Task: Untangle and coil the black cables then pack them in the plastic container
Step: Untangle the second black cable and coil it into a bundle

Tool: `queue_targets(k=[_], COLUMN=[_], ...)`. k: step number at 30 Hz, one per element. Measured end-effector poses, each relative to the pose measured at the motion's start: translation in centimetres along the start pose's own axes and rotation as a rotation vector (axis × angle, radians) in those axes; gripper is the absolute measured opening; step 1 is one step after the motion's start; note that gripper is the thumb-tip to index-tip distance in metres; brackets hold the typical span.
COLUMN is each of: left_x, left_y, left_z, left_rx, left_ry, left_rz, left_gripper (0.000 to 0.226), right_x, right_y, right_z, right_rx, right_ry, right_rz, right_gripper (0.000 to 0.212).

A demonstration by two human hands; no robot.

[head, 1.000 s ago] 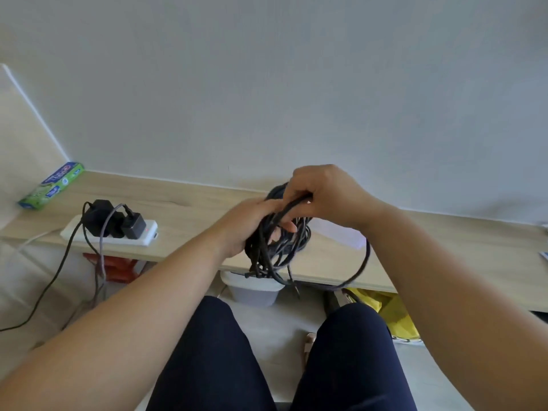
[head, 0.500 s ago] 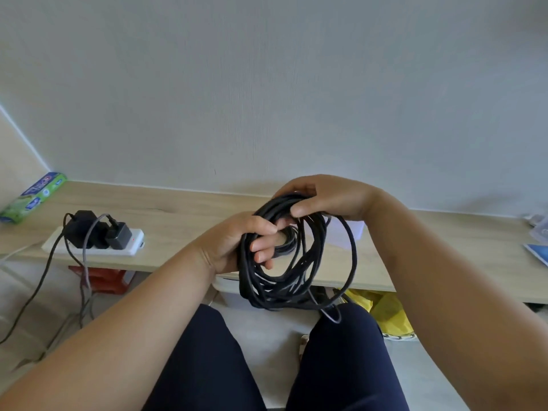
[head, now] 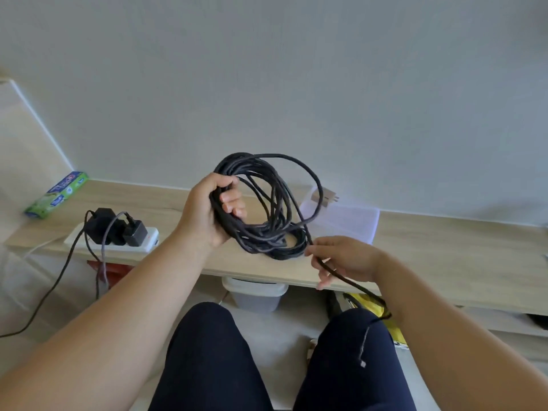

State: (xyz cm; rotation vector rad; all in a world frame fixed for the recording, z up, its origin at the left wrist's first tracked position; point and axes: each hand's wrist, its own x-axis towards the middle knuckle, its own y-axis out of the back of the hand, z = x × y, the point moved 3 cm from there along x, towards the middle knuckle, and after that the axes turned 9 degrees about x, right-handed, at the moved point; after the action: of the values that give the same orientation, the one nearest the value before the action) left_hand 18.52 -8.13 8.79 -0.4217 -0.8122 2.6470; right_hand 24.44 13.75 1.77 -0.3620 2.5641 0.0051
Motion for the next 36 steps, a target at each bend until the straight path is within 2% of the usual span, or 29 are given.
queue_targets(k=[2, 4, 7, 11, 13, 15, 18, 21, 23, 26, 28, 31, 34, 36], left_x=[0.3, 0.5, 0.7, 0.7, 0.3, -0.1, -0.8, -1.6, -2.0, -2.2, -2.3, -2.4, -2.4, -2.3], left_y=[0.3, 1.0, 2.6, 3.1, 2.3, 1.2, -0.4, -2.4, -3.2, -3.5, -3.4, -3.0, -2.5, -2.1], left_z=[0.3, 0.5, 0.5, 0.1, -0.9, -2.4, -4.6, -6.1, -6.4, -6.5, -6.4, -6.1, -5.5, -4.9], left_rx=[0.005, 0.053, 0.195, 0.523, 0.734, 0.897, 0.800, 0.568, 0.421, 0.283, 0.278, 0.362, 0.423, 0.458], left_ry=[-0.052, -0.100, -0.158, -0.200, -0.207, -0.169, 0.004, 0.188, 0.273, 0.341, 0.354, 0.382, 0.431, 0.439], left_rz=[0.196, 0.354, 0.535, 0.594, 0.499, 0.302, 0.053, -0.194, -0.307, -0.416, -0.510, -0.641, -0.655, -0.648], left_gripper=[0.023, 0.028, 0.024, 0.022, 0.027, 0.032, 0.026, 0.032, 0.045, 0.076, 0.085, 0.068, 0.038, 0.026], right_x=[-0.4, -0.8, -1.4, -3.2, -3.7, -3.8, -3.6, -3.4, -3.5, -3.8, -4.0, -4.3, -4.9, -5.1], right_y=[-0.5, -1.0, -2.4, -6.4, -7.5, -7.8, -7.2, -6.7, -6.0, -4.2, -3.7, -3.5, -3.3, -3.4], right_z=[0.1, -0.4, -2.2, -5.1, -7.0, -9.1, -11.6, -13.0, -13.3, -13.3, -13.2, -13.2, -13.3, -13.3], right_rx=[-0.179, -0.567, -1.061, -1.323, -1.350, -1.284, -1.254, -1.210, -1.049, -0.803, -0.746, -0.736, -0.783, -0.870], right_ry=[-0.059, -0.036, 0.165, 0.398, 0.549, 0.727, 0.871, 0.816, 0.730, 0.616, 0.573, 0.501, 0.475, 0.525], right_rz=[0.018, 0.034, 0.069, 0.024, 0.072, 0.111, 0.131, 0.135, 0.130, 0.121, 0.100, 0.026, -0.001, 0.025], right_gripper=[0.016, 0.018, 0.014, 0.024, 0.025, 0.021, 0.024, 0.029, 0.025, 0.021, 0.021, 0.022, 0.018, 0.019])
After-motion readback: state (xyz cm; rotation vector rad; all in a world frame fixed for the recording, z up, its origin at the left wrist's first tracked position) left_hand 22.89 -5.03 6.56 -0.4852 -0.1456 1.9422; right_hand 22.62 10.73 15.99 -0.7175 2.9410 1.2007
